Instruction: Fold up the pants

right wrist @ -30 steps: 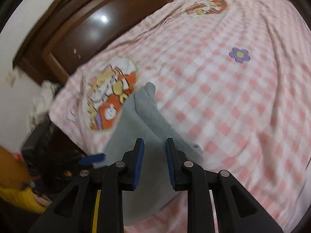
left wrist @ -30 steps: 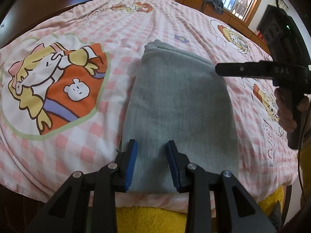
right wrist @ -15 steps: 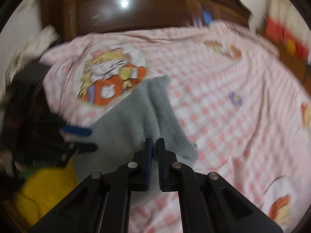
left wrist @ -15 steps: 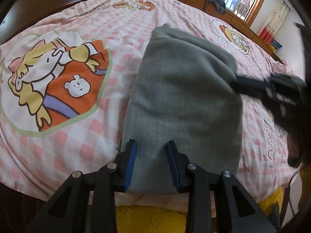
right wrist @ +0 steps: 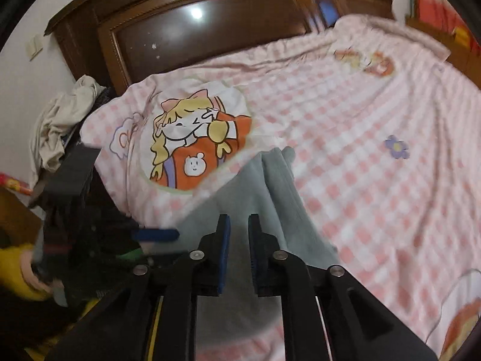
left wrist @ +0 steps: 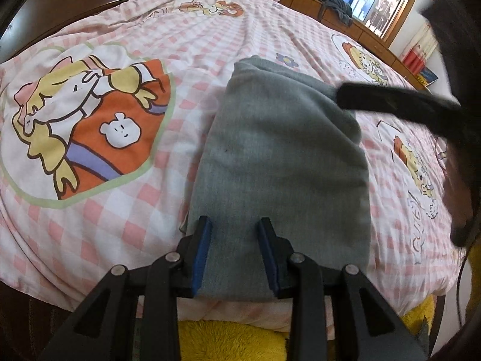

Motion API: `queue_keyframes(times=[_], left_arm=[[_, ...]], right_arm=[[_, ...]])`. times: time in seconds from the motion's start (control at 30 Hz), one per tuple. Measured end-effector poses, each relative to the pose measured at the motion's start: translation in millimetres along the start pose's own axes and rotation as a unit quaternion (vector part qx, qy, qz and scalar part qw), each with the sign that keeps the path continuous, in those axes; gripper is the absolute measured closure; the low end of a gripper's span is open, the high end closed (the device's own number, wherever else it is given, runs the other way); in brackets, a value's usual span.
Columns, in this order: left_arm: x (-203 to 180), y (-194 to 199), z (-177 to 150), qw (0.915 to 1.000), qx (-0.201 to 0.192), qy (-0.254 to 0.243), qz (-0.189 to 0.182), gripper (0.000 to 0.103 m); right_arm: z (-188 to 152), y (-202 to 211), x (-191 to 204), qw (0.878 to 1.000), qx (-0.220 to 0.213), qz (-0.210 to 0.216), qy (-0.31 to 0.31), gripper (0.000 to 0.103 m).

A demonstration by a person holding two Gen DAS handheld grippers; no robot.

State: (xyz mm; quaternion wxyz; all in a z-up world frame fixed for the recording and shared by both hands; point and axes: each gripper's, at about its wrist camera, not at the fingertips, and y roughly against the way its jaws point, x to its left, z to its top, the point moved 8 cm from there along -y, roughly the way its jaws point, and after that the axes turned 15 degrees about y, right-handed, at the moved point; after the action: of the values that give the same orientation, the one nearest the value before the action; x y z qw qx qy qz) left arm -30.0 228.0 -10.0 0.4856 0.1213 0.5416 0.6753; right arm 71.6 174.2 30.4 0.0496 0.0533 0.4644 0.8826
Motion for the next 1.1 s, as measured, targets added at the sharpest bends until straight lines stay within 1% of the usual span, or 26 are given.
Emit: queue_keyframes(times=[0.03, 0.1, 0.2, 0.3, 0.43, 0.53, 0.57, 0.6, 0.63, 0.67, 0.7, 0.73, 0.8, 0.9, 0.93, 1.0, 1.03, 1.07, 1.1], left_arm=[[0, 0, 0, 1.0, -0.001, 0.0, -0.001, 0.069], [0, 0, 0, 1.0, -0.002, 0.001, -0.004, 0.069], [0, 1, 0, 1.0, -0.002, 0.001, -0.007, 0.069], [1, 0, 0, 0.9999, -0.002, 0.002, -0.011, 0.069], [1, 0, -1, 0.9999, -0.002, 0.0, -0.014, 0.069], [2, 0, -1, 0.9998, -0.004, 0.0, -0.018, 0.069], [1, 0, -1, 0.9998, -0.004, 0.0, -0.018, 0.069], [1, 0, -1, 0.9998, -0.004, 0.001, -0.019, 0.069], [1, 0, -2, 0.9998, -0.005, 0.001, -0.019, 0.069], [1, 0, -2, 0.9998, -0.005, 0.001, -0.019, 0.069], [1, 0, -2, 0.9998, -0.005, 0.001, -0.019, 0.069], [1, 0, -2, 0.9998, -0.004, 0.002, -0.02, 0.069], [1, 0, -2, 0.9998, -0.003, 0.003, -0.021, 0.069], [1, 0, -3, 0.9998, -0.003, 0.003, -0.02, 0.069], [1, 0, -2, 0.9998, -0.004, 0.002, -0.02, 0.069], [1, 0, -1, 0.9998, -0.004, 0.003, -0.021, 0.069], [1, 0, -2, 0.9998, -0.003, 0.003, -0.021, 0.069], [1, 0, -2, 0.9998, -0.003, 0.003, -0.021, 0.069], [1, -1, -2, 0.9998, -0.003, 0.002, -0.02, 0.069]], right_arm=[[4, -11, -4, 1.0, 0.023, 0.011, 0.002, 0.09], [7, -26, -9, 0.998, 0.056, 0.019, 0.007, 0.09], [9, -42, -15, 0.995, 0.091, 0.014, 0.03, 0.09], [6, -44, -17, 0.994, 0.104, 0.019, 0.043, 0.09], [-6, -40, -20, 0.992, 0.116, 0.034, 0.037, 0.088], [-11, -34, -22, 0.993, 0.111, 0.037, 0.032, 0.087], [-12, -33, -23, 0.993, 0.109, 0.041, 0.025, 0.085], [-13, -32, -23, 0.993, 0.103, 0.052, 0.013, 0.081], [-12, -31, -22, 0.993, 0.094, 0.071, 0.002, 0.062], [-11, -30, -19, 0.993, 0.085, 0.082, 0.001, 0.031], [-10, -29, -17, 0.994, 0.079, 0.081, 0.005, 0.015], [-9, -29, -15, 0.994, 0.076, 0.073, 0.018, 0.001], [-8, -29, -11, 0.994, 0.079, 0.061, 0.047, 0.001], [-9, -30, -9, 0.992, 0.091, 0.081, 0.044, 0.002], [-8, -28, -9, 0.992, 0.086, 0.086, 0.041, 0.003], [0, -19, -7, 0.992, 0.057, 0.113, 0.03, 0.004], [4, -14, -4, 0.989, 0.042, 0.139, 0.021, 0.004], [5, -13, -4, 0.988, 0.038, 0.151, 0.019, 0.005], [5, -13, -4, 0.987, 0.042, 0.153, 0.02, 0.005]])
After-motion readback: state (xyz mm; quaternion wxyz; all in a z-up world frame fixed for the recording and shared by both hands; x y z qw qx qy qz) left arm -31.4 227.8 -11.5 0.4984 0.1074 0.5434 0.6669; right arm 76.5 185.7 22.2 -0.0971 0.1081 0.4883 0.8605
